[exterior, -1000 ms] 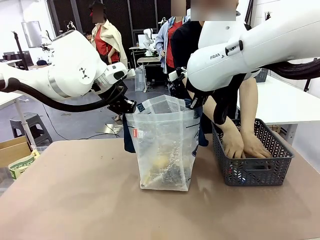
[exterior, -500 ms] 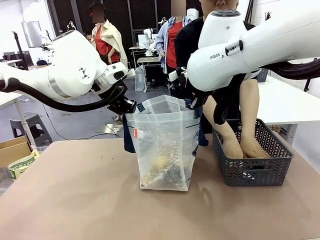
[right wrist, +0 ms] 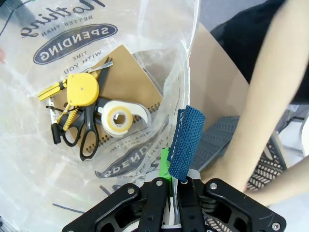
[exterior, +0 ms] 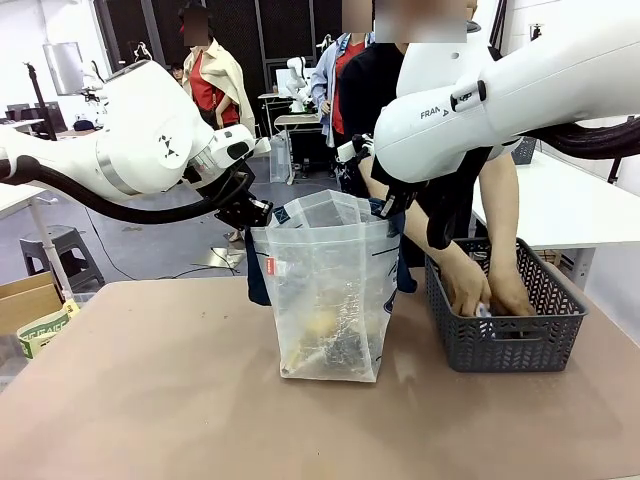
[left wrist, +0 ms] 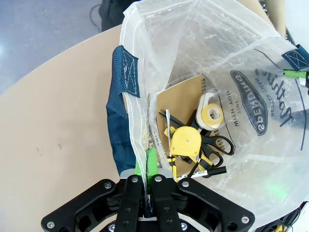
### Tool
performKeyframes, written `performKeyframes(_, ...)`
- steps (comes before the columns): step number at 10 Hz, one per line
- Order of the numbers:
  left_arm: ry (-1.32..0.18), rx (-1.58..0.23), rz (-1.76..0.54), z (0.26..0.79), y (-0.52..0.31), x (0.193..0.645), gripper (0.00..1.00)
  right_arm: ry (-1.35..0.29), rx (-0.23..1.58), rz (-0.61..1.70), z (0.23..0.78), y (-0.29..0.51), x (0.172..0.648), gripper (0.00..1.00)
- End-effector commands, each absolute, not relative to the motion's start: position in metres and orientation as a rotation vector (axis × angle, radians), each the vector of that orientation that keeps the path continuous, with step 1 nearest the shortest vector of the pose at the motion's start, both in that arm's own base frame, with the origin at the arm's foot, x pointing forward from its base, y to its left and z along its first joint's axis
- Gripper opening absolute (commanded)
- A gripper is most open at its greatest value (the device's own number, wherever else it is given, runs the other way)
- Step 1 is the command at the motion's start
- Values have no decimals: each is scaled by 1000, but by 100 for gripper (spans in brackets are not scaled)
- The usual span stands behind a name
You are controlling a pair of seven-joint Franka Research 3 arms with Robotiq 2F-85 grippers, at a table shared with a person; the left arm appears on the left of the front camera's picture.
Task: Transfer purchased items from the store into the shopping bag.
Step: Move the Reusable shopping bag to the right side of the table.
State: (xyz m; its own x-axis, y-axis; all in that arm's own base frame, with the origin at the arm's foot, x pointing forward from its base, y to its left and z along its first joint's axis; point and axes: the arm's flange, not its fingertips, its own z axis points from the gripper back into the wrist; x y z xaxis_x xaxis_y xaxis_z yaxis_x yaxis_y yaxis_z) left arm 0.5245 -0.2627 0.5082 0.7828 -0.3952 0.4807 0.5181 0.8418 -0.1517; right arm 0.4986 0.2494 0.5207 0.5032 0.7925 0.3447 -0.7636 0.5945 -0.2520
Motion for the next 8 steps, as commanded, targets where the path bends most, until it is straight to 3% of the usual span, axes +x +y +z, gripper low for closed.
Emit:
performKeyframes(1,-451,-285,-497,508,-262,525,0,-454,-70,933,521,249,499,0)
performKeyframes(8,-451,-285,-497,508,-262,525,0,-454,-70,933,521,249,499,0)
